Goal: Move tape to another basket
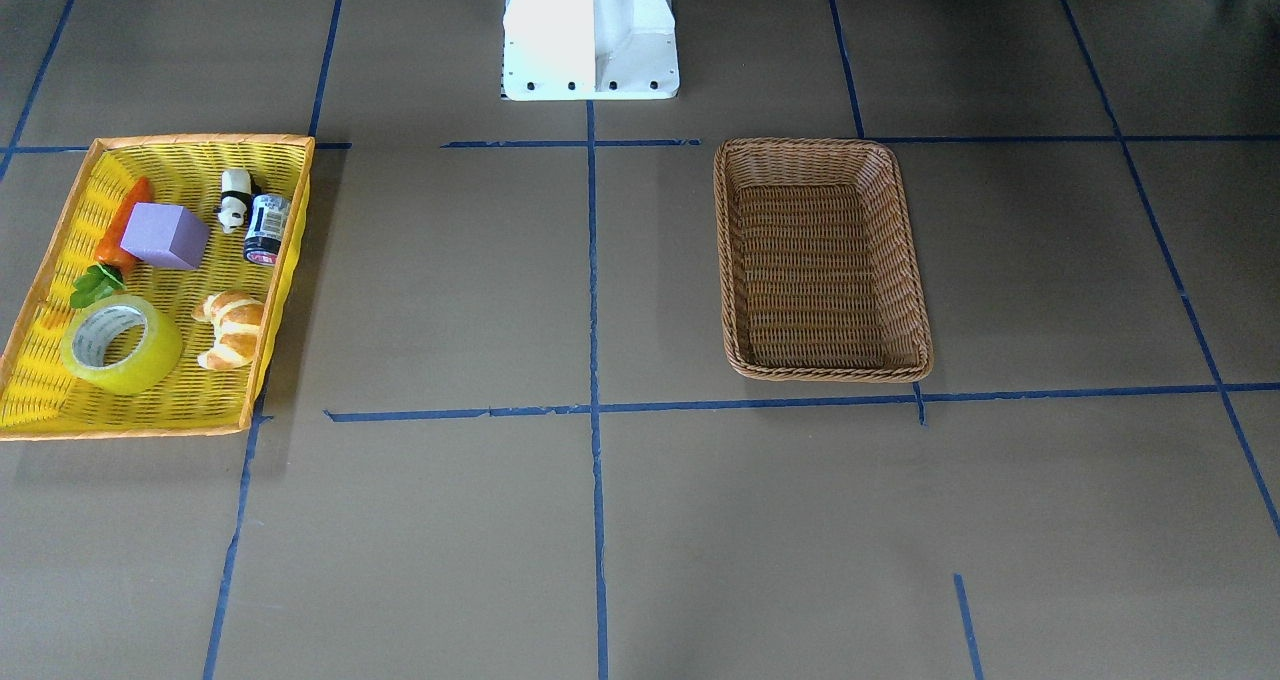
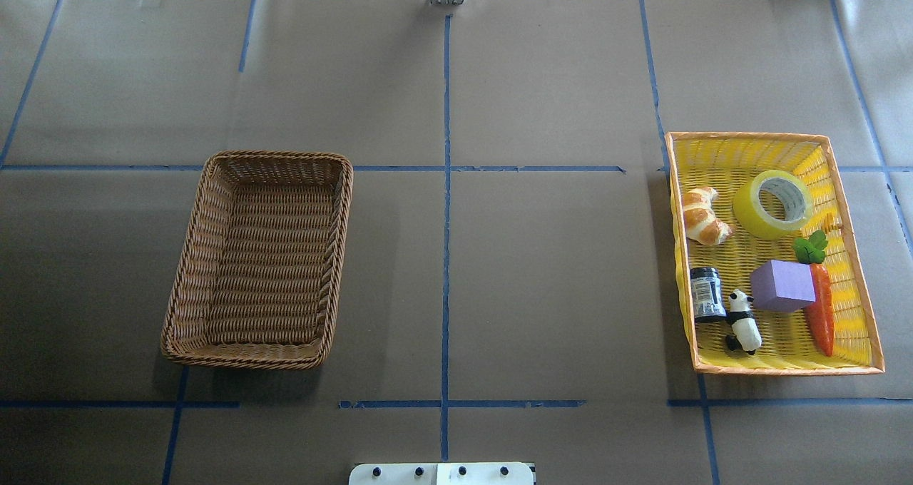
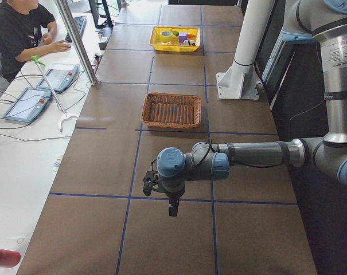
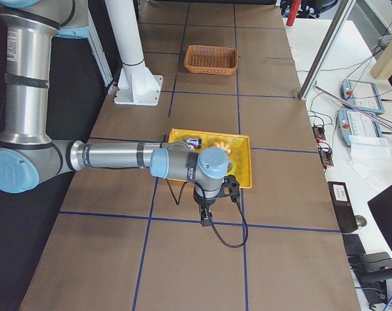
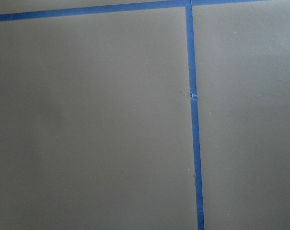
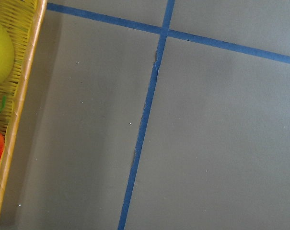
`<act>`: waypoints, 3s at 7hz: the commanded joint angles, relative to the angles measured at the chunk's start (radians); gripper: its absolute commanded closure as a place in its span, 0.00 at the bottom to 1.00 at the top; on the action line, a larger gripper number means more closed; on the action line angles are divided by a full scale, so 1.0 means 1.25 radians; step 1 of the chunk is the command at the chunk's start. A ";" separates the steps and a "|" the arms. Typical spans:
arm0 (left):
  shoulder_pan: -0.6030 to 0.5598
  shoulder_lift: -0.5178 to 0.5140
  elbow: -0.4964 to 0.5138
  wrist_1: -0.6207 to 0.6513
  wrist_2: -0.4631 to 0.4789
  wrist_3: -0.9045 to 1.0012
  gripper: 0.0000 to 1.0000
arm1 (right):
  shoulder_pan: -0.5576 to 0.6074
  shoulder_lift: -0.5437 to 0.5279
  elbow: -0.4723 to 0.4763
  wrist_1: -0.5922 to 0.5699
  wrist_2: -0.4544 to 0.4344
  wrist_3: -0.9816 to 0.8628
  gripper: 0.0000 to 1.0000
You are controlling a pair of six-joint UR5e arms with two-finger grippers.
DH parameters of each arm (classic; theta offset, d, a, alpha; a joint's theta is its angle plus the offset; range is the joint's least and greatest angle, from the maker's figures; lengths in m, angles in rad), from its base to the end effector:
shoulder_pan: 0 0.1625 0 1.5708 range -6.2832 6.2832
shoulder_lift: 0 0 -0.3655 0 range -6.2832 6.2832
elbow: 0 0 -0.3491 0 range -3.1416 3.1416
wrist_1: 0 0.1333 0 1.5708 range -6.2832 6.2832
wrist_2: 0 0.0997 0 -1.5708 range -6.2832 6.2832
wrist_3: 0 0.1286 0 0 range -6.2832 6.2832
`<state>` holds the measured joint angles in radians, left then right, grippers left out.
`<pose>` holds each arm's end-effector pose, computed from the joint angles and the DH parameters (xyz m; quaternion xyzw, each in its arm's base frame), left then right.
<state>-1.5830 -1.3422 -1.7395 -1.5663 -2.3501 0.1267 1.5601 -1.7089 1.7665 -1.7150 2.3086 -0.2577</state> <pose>-0.0473 -0.3587 0.6371 -0.0034 0.3808 0.0407 0.9237 0.0426 -0.3898 0.6078 0.0043 -0.3625 -0.1092 0.9256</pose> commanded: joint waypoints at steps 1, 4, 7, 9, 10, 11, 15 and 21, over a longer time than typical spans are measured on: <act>0.001 0.000 -0.002 0.001 0.001 0.001 0.00 | 0.000 0.000 0.002 0.000 0.001 0.000 0.00; 0.002 0.000 0.002 -0.002 -0.005 0.001 0.00 | -0.006 0.010 0.032 0.094 0.049 0.006 0.00; 0.004 0.000 0.002 -0.002 -0.006 0.001 0.00 | -0.120 0.105 -0.004 0.166 0.028 0.082 0.00; 0.005 0.000 0.002 -0.002 -0.007 0.001 0.00 | -0.192 0.149 -0.018 0.167 -0.007 0.152 0.00; 0.005 0.000 0.002 -0.002 -0.006 0.001 0.00 | -0.202 0.189 -0.054 0.167 -0.005 0.155 0.00; 0.005 0.000 0.004 -0.002 -0.007 0.001 0.00 | -0.226 0.201 -0.068 0.192 -0.005 0.200 0.00; 0.005 -0.001 0.004 -0.002 -0.007 0.001 0.00 | -0.321 0.202 -0.159 0.410 -0.037 0.383 0.00; 0.005 0.000 0.005 -0.001 -0.007 0.001 0.00 | -0.396 0.205 -0.203 0.417 -0.078 0.382 0.01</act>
<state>-1.5769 -1.3423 -1.7337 -1.5683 -2.3593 0.1273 1.0845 -1.4550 1.5304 -1.1998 2.2172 0.2209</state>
